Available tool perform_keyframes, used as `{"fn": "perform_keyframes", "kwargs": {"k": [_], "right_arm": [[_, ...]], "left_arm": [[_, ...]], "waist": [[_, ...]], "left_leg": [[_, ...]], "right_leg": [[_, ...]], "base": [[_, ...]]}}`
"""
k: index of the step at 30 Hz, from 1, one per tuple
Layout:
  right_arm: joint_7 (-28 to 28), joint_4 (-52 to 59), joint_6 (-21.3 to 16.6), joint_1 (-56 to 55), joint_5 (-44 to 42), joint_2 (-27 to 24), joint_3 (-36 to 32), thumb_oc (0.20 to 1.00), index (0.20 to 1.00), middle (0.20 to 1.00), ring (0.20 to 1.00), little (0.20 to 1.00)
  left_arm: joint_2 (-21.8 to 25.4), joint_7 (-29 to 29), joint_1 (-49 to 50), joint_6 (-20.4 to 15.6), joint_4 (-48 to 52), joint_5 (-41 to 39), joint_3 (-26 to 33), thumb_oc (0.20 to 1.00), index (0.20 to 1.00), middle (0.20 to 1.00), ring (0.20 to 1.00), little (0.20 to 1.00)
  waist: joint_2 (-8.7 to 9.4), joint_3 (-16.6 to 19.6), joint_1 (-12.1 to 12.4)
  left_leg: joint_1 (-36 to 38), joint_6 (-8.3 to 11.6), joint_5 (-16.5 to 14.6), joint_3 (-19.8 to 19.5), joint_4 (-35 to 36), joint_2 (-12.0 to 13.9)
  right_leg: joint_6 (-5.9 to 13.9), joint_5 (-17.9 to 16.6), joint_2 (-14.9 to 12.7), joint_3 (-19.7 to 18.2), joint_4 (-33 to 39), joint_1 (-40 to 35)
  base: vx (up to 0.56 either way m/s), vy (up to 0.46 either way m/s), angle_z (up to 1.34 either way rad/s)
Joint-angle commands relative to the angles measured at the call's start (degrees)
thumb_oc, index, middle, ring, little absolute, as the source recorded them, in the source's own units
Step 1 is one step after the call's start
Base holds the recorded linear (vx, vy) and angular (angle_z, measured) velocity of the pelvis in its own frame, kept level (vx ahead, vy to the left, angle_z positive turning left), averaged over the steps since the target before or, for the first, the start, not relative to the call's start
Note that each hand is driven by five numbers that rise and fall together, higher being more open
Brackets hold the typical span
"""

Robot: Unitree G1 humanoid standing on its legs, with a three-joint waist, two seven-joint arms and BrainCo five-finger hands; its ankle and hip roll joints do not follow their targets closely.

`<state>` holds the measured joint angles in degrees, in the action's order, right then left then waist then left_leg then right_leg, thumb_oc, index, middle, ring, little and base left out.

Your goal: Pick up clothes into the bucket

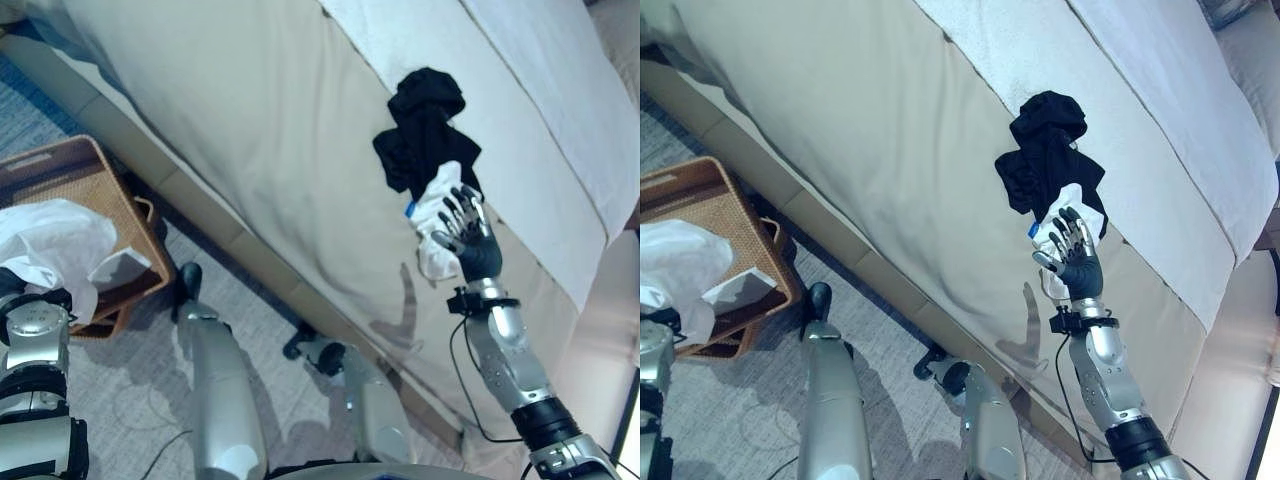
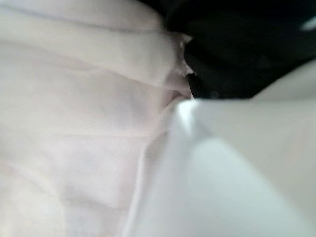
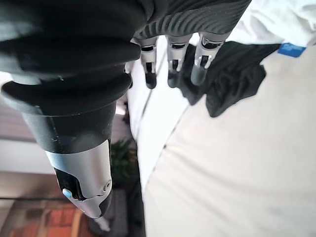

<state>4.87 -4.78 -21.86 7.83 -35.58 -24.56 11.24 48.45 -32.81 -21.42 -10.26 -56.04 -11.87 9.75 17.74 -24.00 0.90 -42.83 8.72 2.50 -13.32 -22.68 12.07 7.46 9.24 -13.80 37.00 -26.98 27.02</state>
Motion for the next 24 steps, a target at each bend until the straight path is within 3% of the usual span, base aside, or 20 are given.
{"fn": "perform_keyframes", "kwargs": {"k": [1,4,5,17,24], "right_arm": [[-0.50,5.18,-3.53,2.36,-2.39,-2.03,-6.24,1.000,1.000,1.000,1.000,1.000],[-0.45,5.25,-3.43,2.30,-2.27,-2.12,-6.42,1.000,1.000,1.000,1.000,1.000],[-0.34,5.25,-3.29,2.34,-1.90,-2.12,-6.46,1.000,1.000,1.000,1.000,1.000],[-0.40,5.68,-2.64,2.41,-1.95,-2.35,-6.77,1.000,1.000,1.000,1.000,1.000],[-0.24,4.01,-2.30,3.16,-1.75,-1.91,-7.49,1.000,1.000,1.000,1.000,1.000]], "left_arm": [[6.53,-0.20,-3.71,-0.25,-0.05,3.85,0.08,0.200,0.200,0.200,0.200,0.200],[6.27,-0.03,-4.12,0.08,-0.12,3.71,-0.19,0.213,0.213,0.213,0.213,0.213],[6.08,-0.19,-4.82,0.42,-0.84,3.61,-0.24,1.000,1.000,1.000,1.000,1.000],[4.85,0.50,-5.05,1.17,-2.74,1.50,0.63,1.000,1.000,1.000,1.000,1.000],[3.33,1.75,-2.78,0.22,-0.11,3.11,0.19,1.000,1.000,1.000,1.000,1.000]], "waist": [[4.00,-4.60,1.99],[3.84,-4.74,1.93],[3.78,-4.73,1.64],[3.60,-4.29,1.36],[2.51,-3.92,1.95]], "left_leg": [[0.25,-2.57,-8.14,0.18,-9.03,0.52],[-0.29,-2.66,-8.41,0.11,-9.59,0.49],[-0.40,-2.67,-8.43,0.30,-9.48,0.48],[1.28,-2.72,-8.24,1.61,-8.15,0.95],[3.86,-2.69,-7.22,2.80,-4.57,0.49]], "right_leg": [[3.80,-4.29,-2.30,-1.75,-1.81,-2.70],[3.81,-4.11,-2.41,-1.78,-2.11,-2.26],[3.87,-4.16,-2.45,-1.82,-2.07,-2.10],[4.06,-5.10,-2.50,-2.80,-0.85,-2.56],[4.65,-6.61,-2.82,-2.87,1.57,-4.23]], "base": [[0.00,0.000,0.00],[0.00,0.008,-0.01],[0.00,0.000,0.00],[0.00,0.000,-0.01],[0.00,0.001,-0.01]]}}
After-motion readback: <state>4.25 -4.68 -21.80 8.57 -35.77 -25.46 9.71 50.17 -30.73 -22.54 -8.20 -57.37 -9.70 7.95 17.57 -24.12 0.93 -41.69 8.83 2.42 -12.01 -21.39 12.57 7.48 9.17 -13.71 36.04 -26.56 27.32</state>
